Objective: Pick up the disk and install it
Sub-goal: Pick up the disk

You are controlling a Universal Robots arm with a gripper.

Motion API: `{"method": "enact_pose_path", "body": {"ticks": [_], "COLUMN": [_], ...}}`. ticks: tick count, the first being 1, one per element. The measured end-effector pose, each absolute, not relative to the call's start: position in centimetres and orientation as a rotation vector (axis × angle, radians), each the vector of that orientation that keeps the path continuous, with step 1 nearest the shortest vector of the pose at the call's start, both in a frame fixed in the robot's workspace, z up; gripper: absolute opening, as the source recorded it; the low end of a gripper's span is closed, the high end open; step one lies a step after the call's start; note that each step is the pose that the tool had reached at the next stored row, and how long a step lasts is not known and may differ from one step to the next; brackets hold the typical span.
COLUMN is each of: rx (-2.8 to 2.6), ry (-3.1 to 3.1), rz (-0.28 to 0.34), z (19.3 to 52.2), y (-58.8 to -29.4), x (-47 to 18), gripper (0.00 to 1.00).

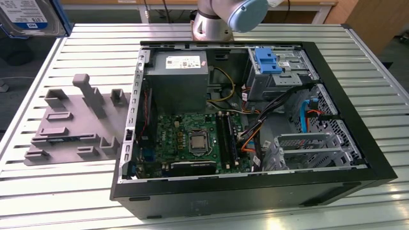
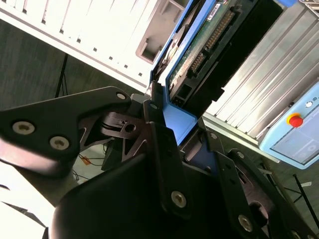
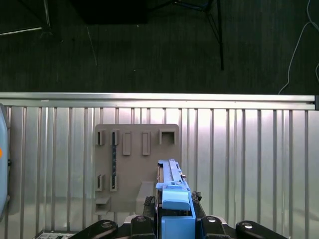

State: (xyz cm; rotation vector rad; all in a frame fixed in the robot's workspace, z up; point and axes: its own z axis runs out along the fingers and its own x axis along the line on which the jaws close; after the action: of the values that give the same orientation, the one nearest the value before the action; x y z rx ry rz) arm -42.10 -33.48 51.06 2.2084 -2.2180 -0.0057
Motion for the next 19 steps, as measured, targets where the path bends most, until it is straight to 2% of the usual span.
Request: {"method": "enact_pose_path", "body": {"ticks": [19], "rx": [2.208], "ry": [-2.218], "rz": [-0.006], "z": [51.1], "y": [-33.5], "x": [-40.1], "gripper": [0.36]}}
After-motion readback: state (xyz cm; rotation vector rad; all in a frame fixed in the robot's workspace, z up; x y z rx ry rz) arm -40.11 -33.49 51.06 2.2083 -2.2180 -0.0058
